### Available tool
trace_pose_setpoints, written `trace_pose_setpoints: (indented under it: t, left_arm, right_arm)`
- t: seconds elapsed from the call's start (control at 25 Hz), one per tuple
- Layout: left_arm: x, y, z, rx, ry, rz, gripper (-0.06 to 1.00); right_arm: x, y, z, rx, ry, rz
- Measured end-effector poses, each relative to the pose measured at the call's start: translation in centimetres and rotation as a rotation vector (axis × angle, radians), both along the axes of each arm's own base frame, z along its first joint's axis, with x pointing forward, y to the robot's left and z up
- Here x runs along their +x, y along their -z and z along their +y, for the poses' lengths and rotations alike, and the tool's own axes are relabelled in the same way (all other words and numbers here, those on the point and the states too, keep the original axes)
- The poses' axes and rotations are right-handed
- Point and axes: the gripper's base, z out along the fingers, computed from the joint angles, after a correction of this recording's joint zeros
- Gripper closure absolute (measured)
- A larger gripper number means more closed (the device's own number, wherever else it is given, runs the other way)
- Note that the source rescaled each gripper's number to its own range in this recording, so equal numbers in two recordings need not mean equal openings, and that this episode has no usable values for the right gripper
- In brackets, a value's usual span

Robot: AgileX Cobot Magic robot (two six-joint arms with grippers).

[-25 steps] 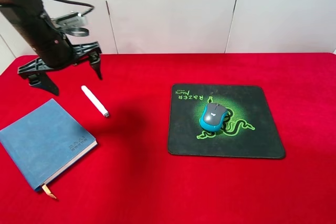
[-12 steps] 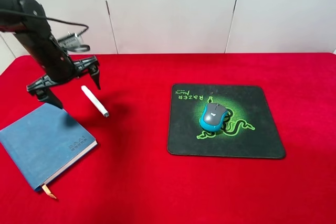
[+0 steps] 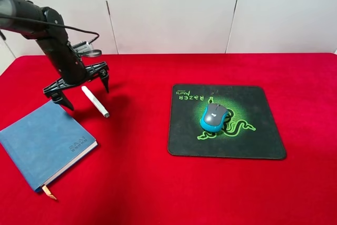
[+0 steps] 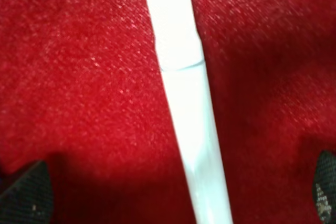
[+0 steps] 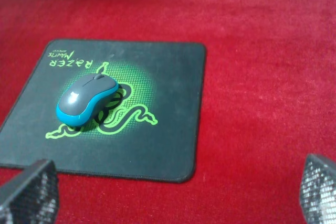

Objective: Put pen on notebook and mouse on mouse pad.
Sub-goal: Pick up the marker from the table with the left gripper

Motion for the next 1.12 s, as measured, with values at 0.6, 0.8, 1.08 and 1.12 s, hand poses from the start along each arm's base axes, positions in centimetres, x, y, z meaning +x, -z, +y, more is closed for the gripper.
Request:
trace_pose_setpoints:
  t: [0.6, 0.8, 1.08, 1.12]
  left_arm:
    - [-0.2, 0.3, -0.2, 0.020, 0.026, 0.033, 0.34]
    - [-0.2, 1.1, -0.2, 0.025, 0.026, 0.052, 0.35]
    - [-0.4, 1.3, -0.2, 0.027, 0.027, 0.065, 0.50]
    - [-0.4, 1.3, -0.2, 0.028, 0.028, 0.067, 0.54]
  right_arm:
    - [0.0, 0.0, 0.0, 0.000, 0.000, 0.000]
    - [0.0, 0.0, 0.0, 0.000, 0.000, 0.000]
    - [0.0, 0.0, 0.0, 0.000, 0.000, 0.000]
    - [0.0, 0.0, 0.0, 0.000, 0.000, 0.000]
